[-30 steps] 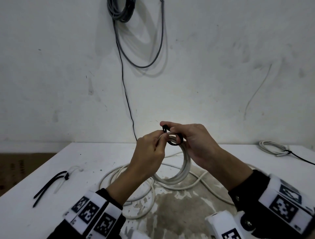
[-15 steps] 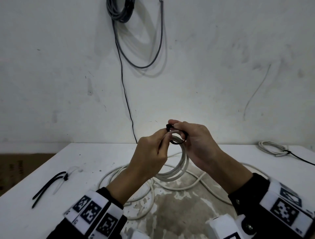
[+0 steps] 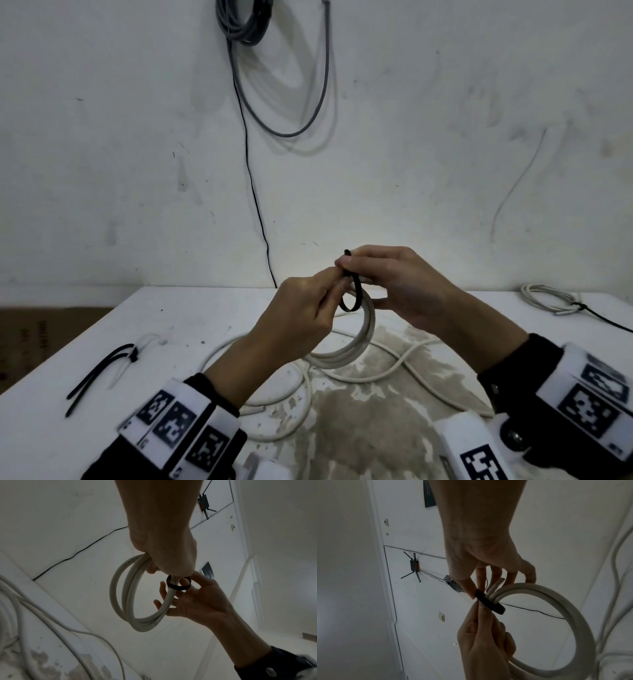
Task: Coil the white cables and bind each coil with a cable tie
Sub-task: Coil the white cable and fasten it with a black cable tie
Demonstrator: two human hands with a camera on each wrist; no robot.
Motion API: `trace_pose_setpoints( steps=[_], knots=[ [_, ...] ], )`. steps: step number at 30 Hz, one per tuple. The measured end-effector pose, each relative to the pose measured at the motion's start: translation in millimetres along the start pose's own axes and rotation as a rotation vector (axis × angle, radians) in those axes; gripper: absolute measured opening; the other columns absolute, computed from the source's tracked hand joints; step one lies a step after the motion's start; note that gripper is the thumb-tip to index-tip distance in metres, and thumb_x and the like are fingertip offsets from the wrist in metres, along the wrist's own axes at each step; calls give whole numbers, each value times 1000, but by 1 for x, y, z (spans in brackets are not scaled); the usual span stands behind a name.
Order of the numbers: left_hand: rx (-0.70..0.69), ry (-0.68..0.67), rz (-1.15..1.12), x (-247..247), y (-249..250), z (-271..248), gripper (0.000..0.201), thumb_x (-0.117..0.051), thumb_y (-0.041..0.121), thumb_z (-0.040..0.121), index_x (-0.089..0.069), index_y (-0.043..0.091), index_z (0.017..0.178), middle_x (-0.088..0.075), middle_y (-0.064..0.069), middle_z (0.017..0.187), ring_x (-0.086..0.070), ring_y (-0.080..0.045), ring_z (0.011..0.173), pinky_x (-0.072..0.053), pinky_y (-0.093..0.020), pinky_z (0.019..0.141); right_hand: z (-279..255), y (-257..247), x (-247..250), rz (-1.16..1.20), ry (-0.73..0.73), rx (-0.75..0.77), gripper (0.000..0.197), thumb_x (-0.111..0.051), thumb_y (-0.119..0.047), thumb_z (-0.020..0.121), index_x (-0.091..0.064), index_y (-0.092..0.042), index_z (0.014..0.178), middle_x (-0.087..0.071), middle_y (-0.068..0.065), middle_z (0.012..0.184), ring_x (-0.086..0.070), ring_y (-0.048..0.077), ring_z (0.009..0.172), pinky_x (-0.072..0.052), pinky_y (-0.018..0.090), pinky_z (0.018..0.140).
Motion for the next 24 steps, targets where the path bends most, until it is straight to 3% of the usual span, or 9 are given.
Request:
trace_pose_setpoints(
  steps=[4, 6, 8, 10, 13, 18, 21, 24],
  knots=[
    [-64, -75, 23, -6, 8, 0, 24, -46, 14, 93, -65, 1, 101, -38, 19, 49, -43, 3, 43, -25, -4, 46, 3, 2, 13, 16, 45, -101, 22, -68, -9, 76, -67, -17, 55, -69, -5, 73, -63, 12, 87, -41, 43, 96],
    [-98, -110, 35, -8, 12, 0, 25, -45, 15, 94, -64, -2, 97, -45, 12, 55, -44, 3, 45, -26, -5, 48, 4, 2, 18, 45, 63, -117, 24, -68, -6, 75, -66, -16, 54, -71, -4, 70, -64, 12, 88, -42, 42, 95],
    [-118, -136, 30, -10, 15, 0, 26, -44, 17, 94, -63, -2, 93, -43, 13, 54, -42, -1, 45, -26, -6, 48, 5, 1, 21, 72, 81, -118, 19, -67, -4, 76, -66, -12, 59, -70, -3, 65, -64, 13, 86, -44, 42, 93],
    [-144, -159, 19, -12, 21, -1, 26, -43, 18, 96, -62, 0, 92, -37, 20, 54, -40, 0, 45, -25, -6, 49, 8, -3, 27, 100, 123, -111, 16, -66, -3, 77, -66, -10, 63, -68, -3, 60, -62, 14, 84, -45, 39, 89],
    [-172, -175, -1, -15, 31, -6, 32, -39, 23, 97, -62, 2, 94, -33, 24, 56, -40, 6, 47, -25, -5, 51, 12, -8, 40, 171, 229, -88, 10, -62, 2, 79, -64, -5, 72, -66, 2, 61, -59, 15, 77, -47, 28, 71],
    [-137, -163, -25, -13, 29, -6, 38, -37, 30, 96, -63, 2, 96, -37, 18, 55, -39, -1, 45, -27, -8, 49, 12, -10, 59, 174, 428, -16, 7, -62, 6, 81, -60, 4, 75, -61, 10, 71, -58, 15, 67, -50, 23, 57],
    [-7, -189, -78, -16, 16, 0, 33, -40, 29, 98, -65, 8, 101, -42, 14, 51, -40, -11, 46, -29, -13, 48, 12, -18, 60, 157, 456, 75, 14, -61, -1, 87, -58, 5, 74, -56, 11, 73, -62, 17, 65, -56, 25, 51],
    [149, -267, -118, -19, 7, 1, 28, -39, 21, 100, -59, 20, 119, -55, 24, 56, -46, -10, 50, -32, -12, 51, 14, -24, 54, 114, 387, 105, 21, -54, -8, 93, -53, 3, 76, -50, 12, 79, -69, 20, 55, -58, 28, 51]
  ],
)
Point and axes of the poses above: each hand's wrist, its own z-axis towards the middle knuckle, its own x-axis out of the back of the hand, y = z × x, the point moved 10 cm from there along z, towards the middle knuckle
